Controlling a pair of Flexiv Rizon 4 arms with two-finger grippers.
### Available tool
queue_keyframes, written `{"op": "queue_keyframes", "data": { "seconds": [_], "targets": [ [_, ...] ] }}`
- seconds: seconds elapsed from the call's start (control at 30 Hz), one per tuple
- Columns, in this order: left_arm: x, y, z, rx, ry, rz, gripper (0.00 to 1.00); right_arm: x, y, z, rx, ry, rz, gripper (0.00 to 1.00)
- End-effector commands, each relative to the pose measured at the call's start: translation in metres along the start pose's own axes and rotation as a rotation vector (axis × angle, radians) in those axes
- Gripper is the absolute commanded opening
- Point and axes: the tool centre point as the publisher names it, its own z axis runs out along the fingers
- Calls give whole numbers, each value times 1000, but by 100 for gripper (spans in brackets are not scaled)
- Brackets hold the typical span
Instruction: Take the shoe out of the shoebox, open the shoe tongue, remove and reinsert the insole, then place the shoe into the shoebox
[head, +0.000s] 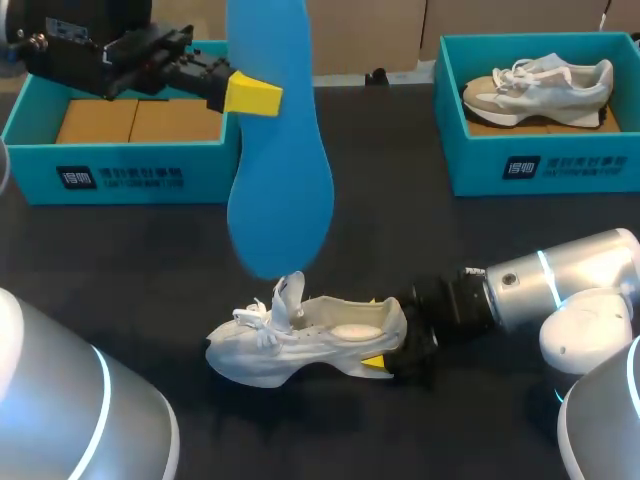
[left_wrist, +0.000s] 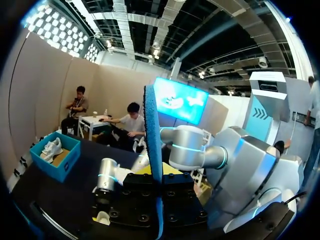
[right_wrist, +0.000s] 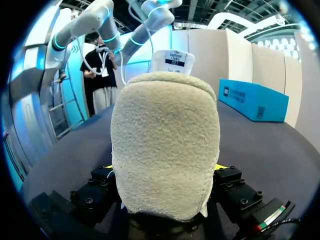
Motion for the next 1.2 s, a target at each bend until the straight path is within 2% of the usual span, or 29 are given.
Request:
{"op": "queue_keyframes", "data": {
  "seconds": [0.03,0.23,0.33,0.37,0.4,0.43,0.67,0.77,1.03,1.2],
  "targets": [
    [-3,-1,0,-3,5,1,0,1,1,0,6,-1,0,0],
    [-3,-1,0,-3,5,1,0,1,1,0,6,-1,0,0],
    [-3,-1,0,-3,5,1,0,-1,8,-6,41,6,-13,0],
    [-3,-1,0,-3,5,1,0,-2,9,-7,49,7,-13,16],
    [-3,-1,0,-3,5,1,0,-2,9,-9,51,5,-12,50],
    [-3,-1,0,-3,5,1,0,-2,9,-11,61,-4,-2,100],
    [-3,-1,0,-3,5,1,0,-2,15,-23,128,-20,6,100],
    [-3,-1,0,-3,5,1,0,-3,19,-28,194,-18,15,100],
    [-3,-1,0,-3,5,1,0,-8,35,-42,420,-7,39,100],
    [-3,-1,0,-3,5,1,0,-10,52,-46,598,10,61,100]
  ]
}}
